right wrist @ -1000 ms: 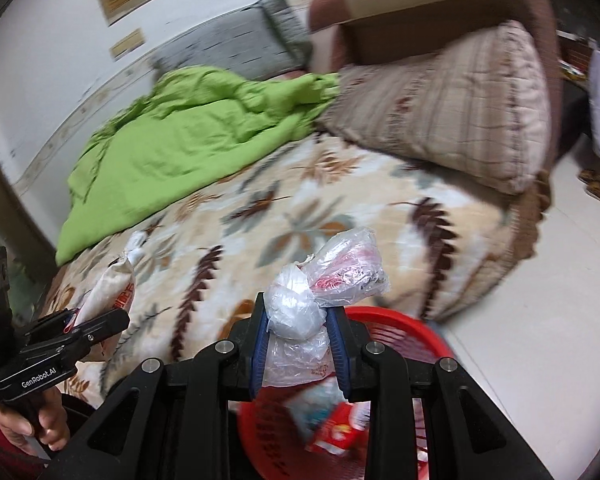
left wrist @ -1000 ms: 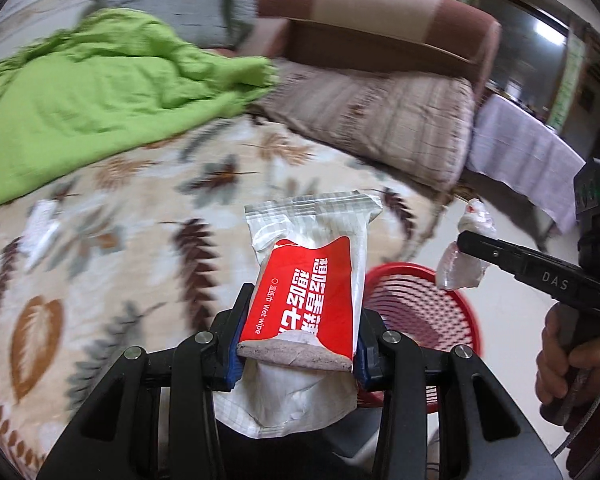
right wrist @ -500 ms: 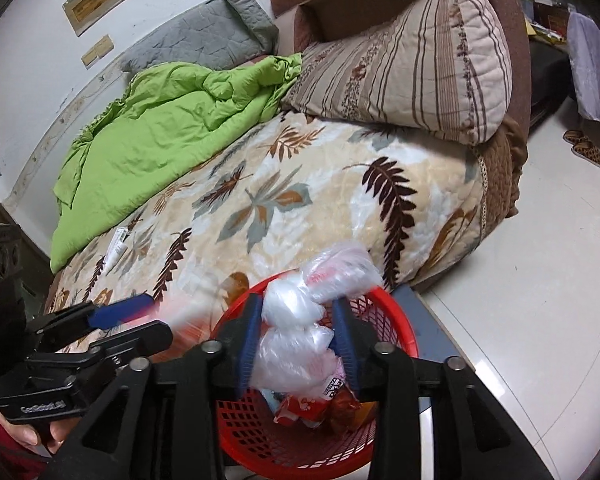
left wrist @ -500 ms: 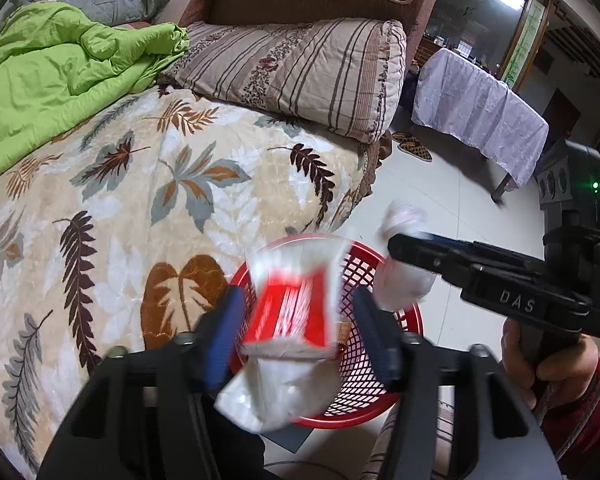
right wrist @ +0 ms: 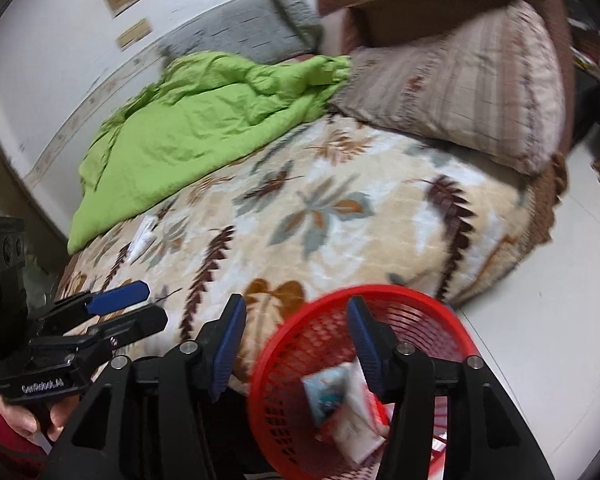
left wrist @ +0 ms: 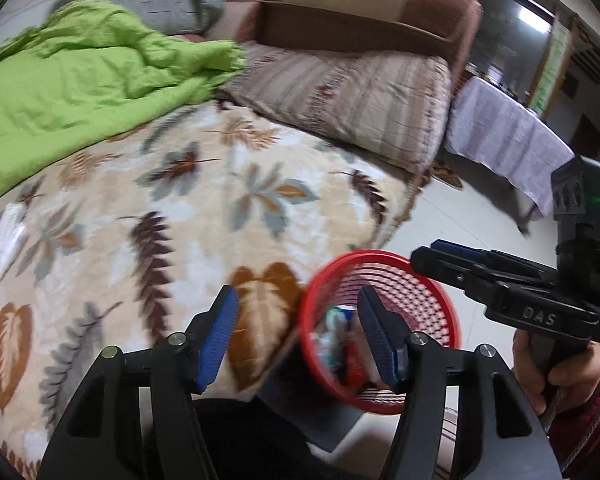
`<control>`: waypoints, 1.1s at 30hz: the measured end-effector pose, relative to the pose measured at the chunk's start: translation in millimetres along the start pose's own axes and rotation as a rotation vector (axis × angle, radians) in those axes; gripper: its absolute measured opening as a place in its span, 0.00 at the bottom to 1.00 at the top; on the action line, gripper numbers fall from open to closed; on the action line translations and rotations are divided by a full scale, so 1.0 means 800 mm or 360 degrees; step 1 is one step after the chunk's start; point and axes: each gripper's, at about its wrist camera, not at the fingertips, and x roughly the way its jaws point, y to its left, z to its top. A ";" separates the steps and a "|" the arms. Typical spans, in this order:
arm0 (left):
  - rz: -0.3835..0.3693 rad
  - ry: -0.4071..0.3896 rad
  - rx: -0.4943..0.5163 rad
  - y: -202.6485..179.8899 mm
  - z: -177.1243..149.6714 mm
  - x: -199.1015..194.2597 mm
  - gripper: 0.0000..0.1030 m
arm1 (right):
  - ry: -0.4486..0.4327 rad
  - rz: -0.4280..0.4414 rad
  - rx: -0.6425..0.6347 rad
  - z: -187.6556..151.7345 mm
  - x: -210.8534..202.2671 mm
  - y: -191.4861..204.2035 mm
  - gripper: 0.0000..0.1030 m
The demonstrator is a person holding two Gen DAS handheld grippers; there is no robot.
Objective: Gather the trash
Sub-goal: 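Move both open tools back toward the medicine box and spray bottle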
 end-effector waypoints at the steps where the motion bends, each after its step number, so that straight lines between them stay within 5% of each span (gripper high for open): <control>1: 0.0020 -0.0006 -0.0024 0.011 -0.001 -0.004 0.59 | 0.0006 0.0008 -0.0028 0.002 0.006 0.010 0.56; 19: 0.0549 -0.0106 -0.0427 0.281 -0.028 -0.082 0.60 | 0.0287 0.0328 -0.0206 0.030 0.179 0.209 0.60; 28: 0.0660 0.0037 -0.0439 0.398 0.006 -0.025 0.60 | 0.0387 0.0307 -0.0130 0.016 0.252 0.261 0.60; 33: 0.0690 0.0093 -0.0380 0.437 0.033 0.026 0.50 | 0.0371 0.0331 -0.0112 0.016 0.253 0.256 0.60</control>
